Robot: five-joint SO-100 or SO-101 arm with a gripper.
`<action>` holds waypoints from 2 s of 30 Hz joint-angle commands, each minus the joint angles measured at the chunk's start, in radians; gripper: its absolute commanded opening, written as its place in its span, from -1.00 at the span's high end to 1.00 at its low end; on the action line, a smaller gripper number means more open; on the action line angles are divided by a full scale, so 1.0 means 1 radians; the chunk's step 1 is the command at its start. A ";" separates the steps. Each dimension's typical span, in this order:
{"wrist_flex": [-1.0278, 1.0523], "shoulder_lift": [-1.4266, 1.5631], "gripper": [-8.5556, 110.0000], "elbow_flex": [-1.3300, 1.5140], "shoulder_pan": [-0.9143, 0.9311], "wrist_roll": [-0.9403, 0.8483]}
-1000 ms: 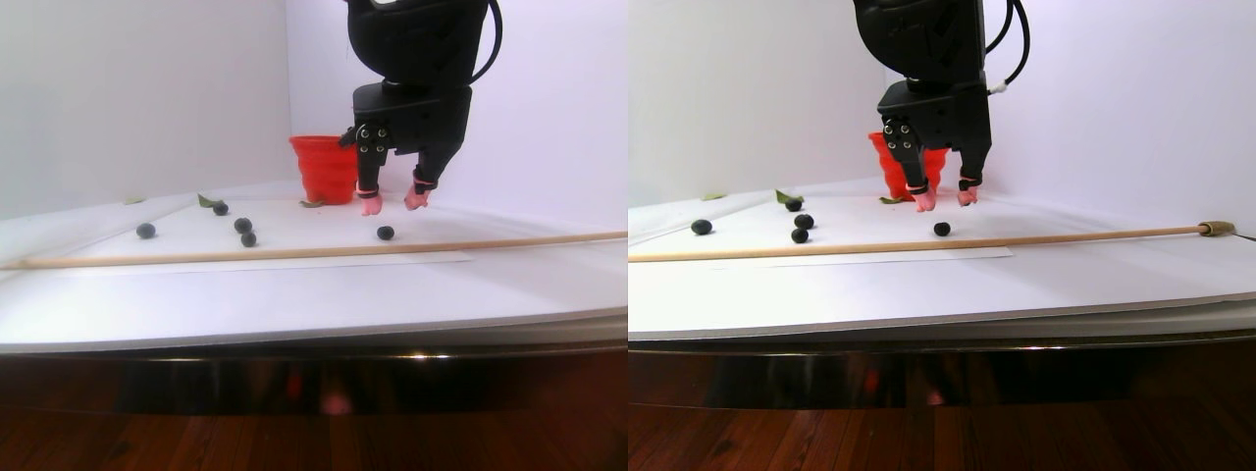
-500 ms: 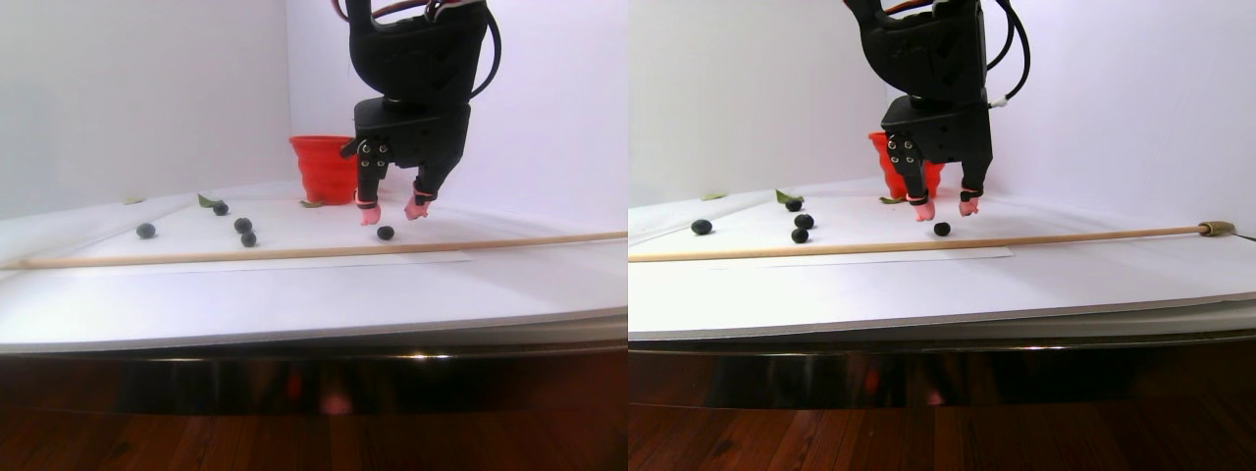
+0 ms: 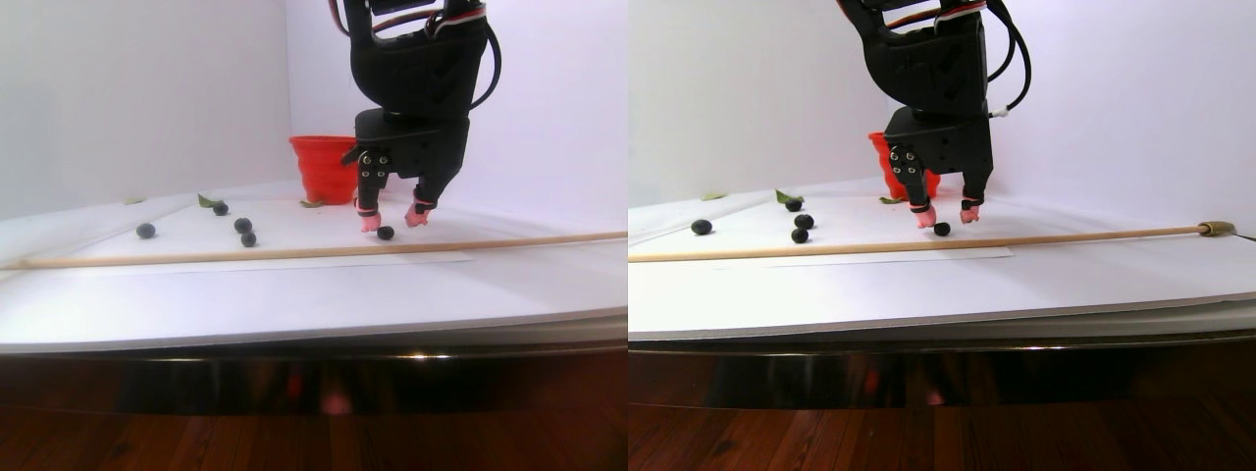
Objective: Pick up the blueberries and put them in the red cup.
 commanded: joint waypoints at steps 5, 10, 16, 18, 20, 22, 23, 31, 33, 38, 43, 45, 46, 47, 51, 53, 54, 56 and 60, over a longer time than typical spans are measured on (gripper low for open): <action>-0.035 0.006 0.50 -0.061 0.011 0.025; -0.044 -0.005 0.50 -0.063 0.002 0.038; -0.051 -0.006 0.51 -0.063 -0.012 0.051; -0.051 -0.006 0.51 -0.061 -0.018 0.055; -0.055 -0.006 0.51 -0.060 -0.023 0.060; -0.057 -0.008 0.51 -0.058 -0.029 0.061; -0.058 -0.008 0.51 -0.058 -0.029 0.061; -0.061 -0.025 0.51 -0.060 -0.021 0.051; -0.072 -0.034 0.51 -0.054 -0.020 0.048; -0.101 -0.063 0.52 -0.046 -0.017 0.041; -0.103 -0.067 0.54 -0.051 -0.014 0.044; -0.103 -0.071 0.55 -0.052 -0.011 0.044; -0.103 -0.074 0.56 -0.052 -0.009 0.043; -0.103 -0.075 0.57 -0.051 -0.009 0.043; -0.103 -0.069 0.62 -0.037 -0.009 0.041; -0.103 -0.069 0.62 -0.035 -0.009 0.041; -0.103 -0.069 0.62 -0.035 -0.009 0.040; -0.103 -0.069 0.62 -0.037 -0.008 0.040; -0.097 -0.064 0.63 -0.040 -0.008 0.038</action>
